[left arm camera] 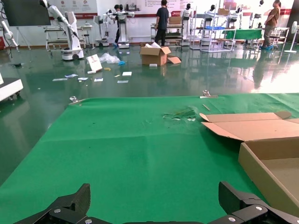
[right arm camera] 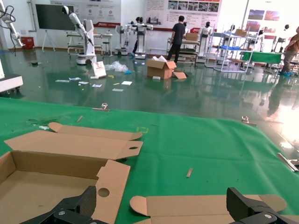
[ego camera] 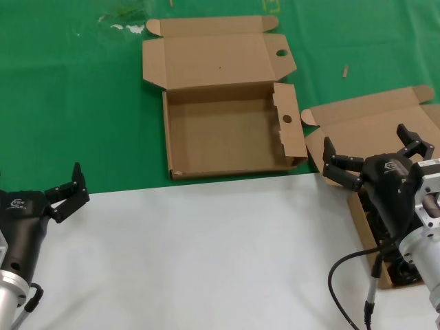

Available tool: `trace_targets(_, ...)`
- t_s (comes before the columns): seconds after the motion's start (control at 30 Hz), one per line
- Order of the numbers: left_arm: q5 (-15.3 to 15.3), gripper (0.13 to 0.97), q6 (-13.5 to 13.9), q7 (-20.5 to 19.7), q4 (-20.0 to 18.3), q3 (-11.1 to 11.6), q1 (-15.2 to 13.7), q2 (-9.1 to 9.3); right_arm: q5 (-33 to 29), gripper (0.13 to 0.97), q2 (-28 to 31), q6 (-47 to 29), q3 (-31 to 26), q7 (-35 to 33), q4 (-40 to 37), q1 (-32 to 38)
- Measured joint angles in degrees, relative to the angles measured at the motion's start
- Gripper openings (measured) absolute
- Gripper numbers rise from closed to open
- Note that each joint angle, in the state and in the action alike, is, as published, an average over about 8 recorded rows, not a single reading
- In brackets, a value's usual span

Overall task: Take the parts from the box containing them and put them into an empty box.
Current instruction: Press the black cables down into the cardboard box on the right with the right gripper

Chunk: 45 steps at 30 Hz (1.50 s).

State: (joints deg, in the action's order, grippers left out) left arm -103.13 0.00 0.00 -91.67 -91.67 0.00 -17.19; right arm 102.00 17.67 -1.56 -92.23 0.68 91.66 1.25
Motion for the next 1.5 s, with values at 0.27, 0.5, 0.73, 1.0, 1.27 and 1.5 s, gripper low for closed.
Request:
trace_targets(0.27,0.0,0.957,0.0,0.0,0.0,0.0,0.0,0.00,0.0,0.966,0.0,0.0,0.0,0.0,0.0,0.0)
trace_targets(0.5,0.0,0.907,0.0,0.0,0.0,0.0,0.0,0.00,-0.2,0.966,-0.6,-0.6,0.7,-0.8,-0.6,0.3)
trace_targets(0.73,0.0,0.824,0.0,0.0,0.0,0.0,0.0,0.00,-0.6,0.966,-0.7,-3.6,2.4,-3.1,-1.8,1.0)
trace_targets(1.0,0.0,0.683,0.0,0.0,0.0,0.0,0.0,0.00,-2.4,0.966,10.0,-10.9,0.0,-1.0,-0.5,1.5)
trace_targets(1.27,0.0,0.507,0.0,0.0,0.0,0.0,0.0,0.00,-4.8,0.966,27.2,-27.1,-2.7,1.1,0.3,5.9)
trace_targets(1.5,0.0,0.355,0.0,0.0,0.0,0.0,0.0,0.00,-8.2,0.966,38.2,-43.1,-8.1,-1.1,-2.7,15.8)
